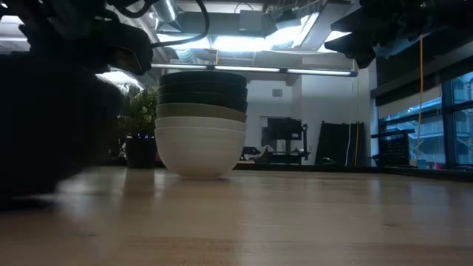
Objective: Nest bowls inside each other
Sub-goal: Stack the black bowl on the black bowl
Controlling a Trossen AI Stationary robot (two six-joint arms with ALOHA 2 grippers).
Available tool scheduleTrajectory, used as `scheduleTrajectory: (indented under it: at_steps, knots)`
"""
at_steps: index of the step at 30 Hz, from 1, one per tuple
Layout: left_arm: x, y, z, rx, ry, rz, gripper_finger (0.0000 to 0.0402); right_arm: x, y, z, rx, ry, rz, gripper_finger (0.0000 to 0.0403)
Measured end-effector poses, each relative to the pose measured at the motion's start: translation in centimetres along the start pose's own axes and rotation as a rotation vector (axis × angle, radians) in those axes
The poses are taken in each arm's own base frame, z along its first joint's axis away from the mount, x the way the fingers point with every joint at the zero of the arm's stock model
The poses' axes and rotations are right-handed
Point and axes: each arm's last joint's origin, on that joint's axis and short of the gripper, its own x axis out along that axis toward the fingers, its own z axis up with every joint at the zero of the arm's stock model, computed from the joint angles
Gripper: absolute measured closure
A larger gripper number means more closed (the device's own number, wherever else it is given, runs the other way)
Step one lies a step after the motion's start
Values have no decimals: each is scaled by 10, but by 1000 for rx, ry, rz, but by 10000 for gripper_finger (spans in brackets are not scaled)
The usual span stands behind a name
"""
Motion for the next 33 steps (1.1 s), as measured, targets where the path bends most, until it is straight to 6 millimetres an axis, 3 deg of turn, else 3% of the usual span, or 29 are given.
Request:
scheduleTrajectory:
  at_steps: [9,14,22,28,33]
  knots:
    - [-2,4,1,4,36,-60,397,0,0,0,0,0,0,194]
    - [-18,12,1,19,3,-38,398,0,0,0,0,0,0,194]
    - [-80,20,3,16,-211,-14,399,0,0,0,0,-1,0,194]
    - [-138,35,16,-35,-481,145,400,0,0,0,0,1,0,194]
    - [-171,55,32,-151,-582,272,400,0,0,0,0,0,0,194]
